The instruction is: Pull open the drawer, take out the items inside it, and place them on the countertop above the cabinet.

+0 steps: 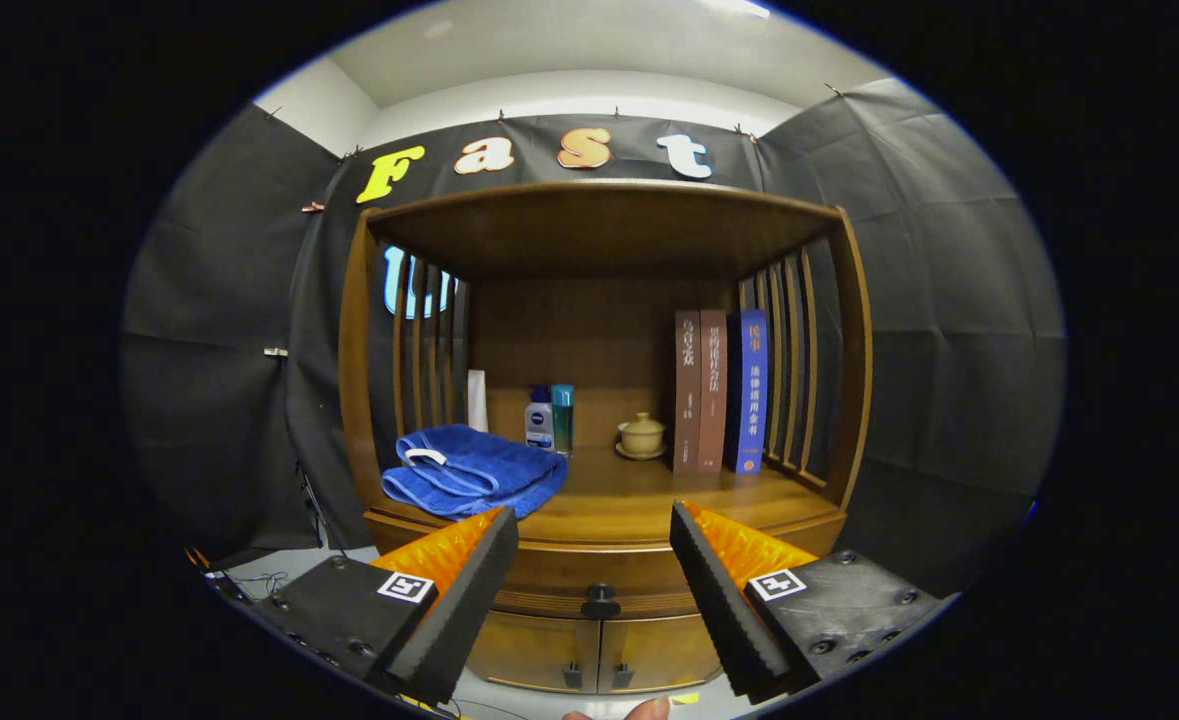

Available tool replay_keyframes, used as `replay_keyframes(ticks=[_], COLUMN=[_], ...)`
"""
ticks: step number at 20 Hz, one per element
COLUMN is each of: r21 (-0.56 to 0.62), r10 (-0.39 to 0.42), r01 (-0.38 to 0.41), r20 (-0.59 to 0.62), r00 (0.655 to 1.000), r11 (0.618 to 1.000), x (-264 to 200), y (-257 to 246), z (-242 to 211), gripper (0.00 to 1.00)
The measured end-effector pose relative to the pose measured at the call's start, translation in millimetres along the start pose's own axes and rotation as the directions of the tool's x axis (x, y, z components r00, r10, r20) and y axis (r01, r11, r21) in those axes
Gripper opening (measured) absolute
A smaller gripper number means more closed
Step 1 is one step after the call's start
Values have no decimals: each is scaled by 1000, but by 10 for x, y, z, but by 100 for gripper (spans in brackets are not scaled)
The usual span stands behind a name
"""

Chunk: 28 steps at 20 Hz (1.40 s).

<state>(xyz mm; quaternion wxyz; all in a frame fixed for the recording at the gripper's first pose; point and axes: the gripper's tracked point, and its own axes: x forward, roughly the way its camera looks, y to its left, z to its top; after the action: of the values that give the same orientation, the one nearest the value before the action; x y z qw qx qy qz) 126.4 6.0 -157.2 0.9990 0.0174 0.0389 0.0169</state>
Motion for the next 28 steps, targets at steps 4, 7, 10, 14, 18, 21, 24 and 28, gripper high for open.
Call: replay_keyframes(ticks=[4,7,10,14,18,21,24,28], r21=[-23,-8,-11,-24,-10,-11,-33,-2], r10=[-22,-21,-24,-25,-51,-60,-57,-51], r01=[21,20,23,21,50,59,52,51], r20=[-36,-72,-114,-185,-201,-192,-165,-188], r00=[999,997,993,983,978,980,985,981], r11=[1000,1000,1000,999,999,998,998,999], x=[272,451,623,813,911,960,971,859], y=[-40,-24,-40,-47,-96,-135,-146,-116], z=[-465,-807,-1150,-1547,-1696,-1749,-1731,-1733], gripper=[98,98,98,96,58,52,37,33])
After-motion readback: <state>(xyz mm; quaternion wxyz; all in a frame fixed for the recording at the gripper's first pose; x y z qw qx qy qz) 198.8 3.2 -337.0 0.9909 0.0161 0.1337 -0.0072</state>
